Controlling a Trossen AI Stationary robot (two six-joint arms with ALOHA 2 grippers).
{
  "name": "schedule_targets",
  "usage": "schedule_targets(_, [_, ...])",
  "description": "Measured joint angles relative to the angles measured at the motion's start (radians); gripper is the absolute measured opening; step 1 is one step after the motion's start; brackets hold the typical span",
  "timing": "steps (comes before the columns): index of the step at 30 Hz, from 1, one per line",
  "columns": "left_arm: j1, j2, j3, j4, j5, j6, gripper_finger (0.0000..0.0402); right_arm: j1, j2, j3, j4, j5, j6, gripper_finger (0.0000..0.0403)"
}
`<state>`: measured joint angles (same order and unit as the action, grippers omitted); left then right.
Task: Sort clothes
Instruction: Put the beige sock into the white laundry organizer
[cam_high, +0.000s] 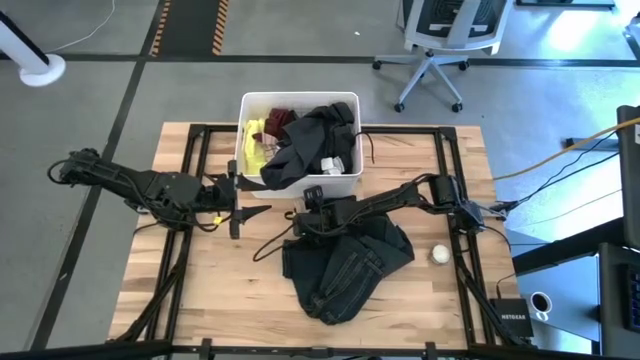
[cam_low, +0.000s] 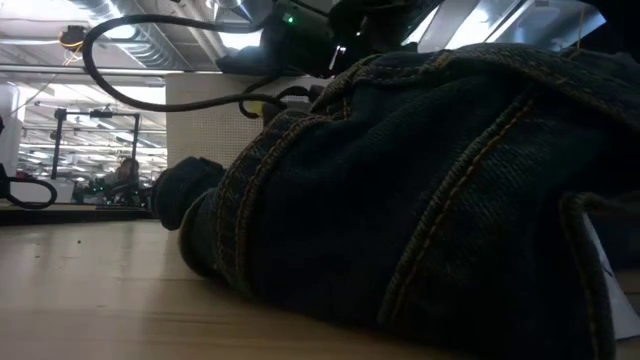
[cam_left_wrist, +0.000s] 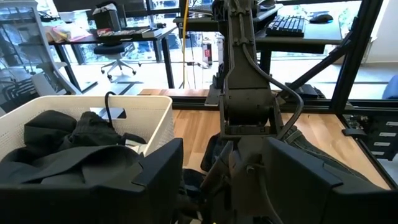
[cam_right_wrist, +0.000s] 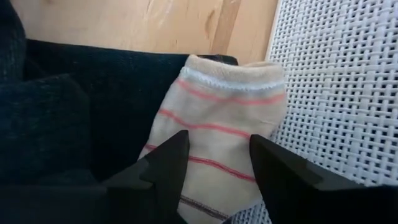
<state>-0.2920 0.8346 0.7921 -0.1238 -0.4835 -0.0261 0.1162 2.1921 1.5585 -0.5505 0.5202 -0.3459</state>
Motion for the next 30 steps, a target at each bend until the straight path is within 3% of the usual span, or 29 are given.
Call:
schedule_targets(3, [0.0,0.0,0.0,0.0,0.0,0.0,0.0214,0.0,0.0,0.0,-0.001,-0.006,-0.001,0.0156])
schedule_targets(10, [0.0,0.0,0.0,0.0,0.0,0.0,0.0214,-0.001,0.0,-0.001,-0.003,-0.036,-0.03,0.0017])
schedule_targets(18, [0.0,0.0,0.0,0.0,0.0,0.0,0.0214,0.036,-0.001,0.034,-0.036,0.04,-0.098,0.0008])
schedule_targets(30, [0.0,0.0,0.0,0.005,0.0,-0.031,0.0214,0.231,-0.143,0.127,-0.088,0.384,-0.107,0.0008])
